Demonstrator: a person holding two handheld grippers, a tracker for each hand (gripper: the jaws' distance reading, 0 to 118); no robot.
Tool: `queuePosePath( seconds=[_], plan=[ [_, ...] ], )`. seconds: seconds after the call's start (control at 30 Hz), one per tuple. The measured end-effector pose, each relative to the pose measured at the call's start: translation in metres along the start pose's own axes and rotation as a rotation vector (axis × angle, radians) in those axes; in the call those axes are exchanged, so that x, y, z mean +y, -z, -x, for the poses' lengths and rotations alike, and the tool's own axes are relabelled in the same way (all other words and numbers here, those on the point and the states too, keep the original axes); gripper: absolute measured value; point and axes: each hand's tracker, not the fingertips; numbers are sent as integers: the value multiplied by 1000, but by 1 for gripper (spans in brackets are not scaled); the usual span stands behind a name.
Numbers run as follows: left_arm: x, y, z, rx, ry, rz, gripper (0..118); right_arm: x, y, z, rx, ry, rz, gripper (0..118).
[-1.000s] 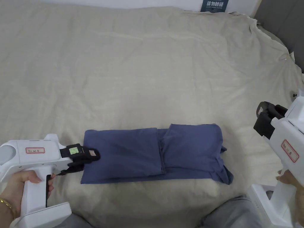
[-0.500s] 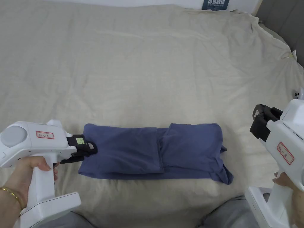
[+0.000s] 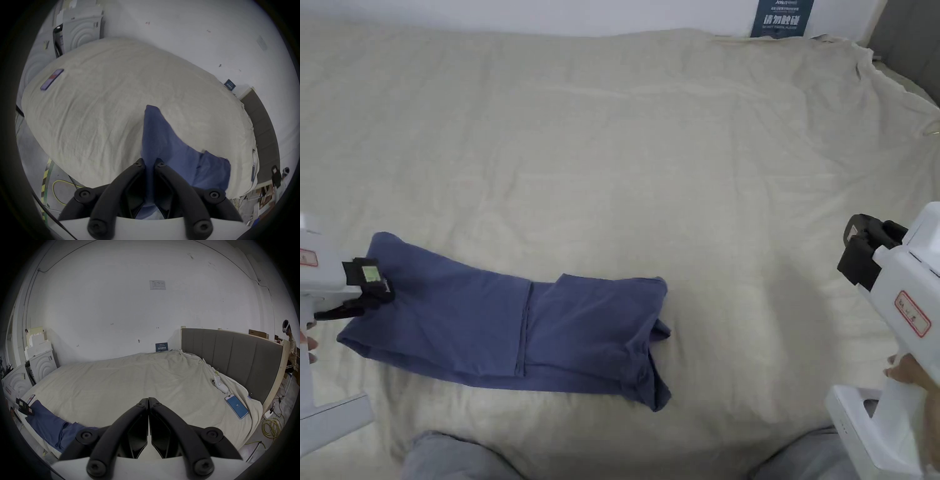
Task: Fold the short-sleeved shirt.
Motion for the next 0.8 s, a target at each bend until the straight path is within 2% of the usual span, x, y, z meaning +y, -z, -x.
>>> queuePosePath(
  seconds=[0.1,0.3,0.57,0.8],
  plan=[
    [-3,-18,-27,-102,28,-4,6,-2,-2,1,6,10,-1,0],
    [-18,-30,-104,-190,264,-14,6,-4,-9,-5,1,43,-10,0],
    [-50,22,-193,-279,371,105,6,-3,-19,-21,-30,54,-25,0],
    [-94,88,-254,-248,445,236,6,-9,-26,-39,-74,69,-16,0]
  ],
)
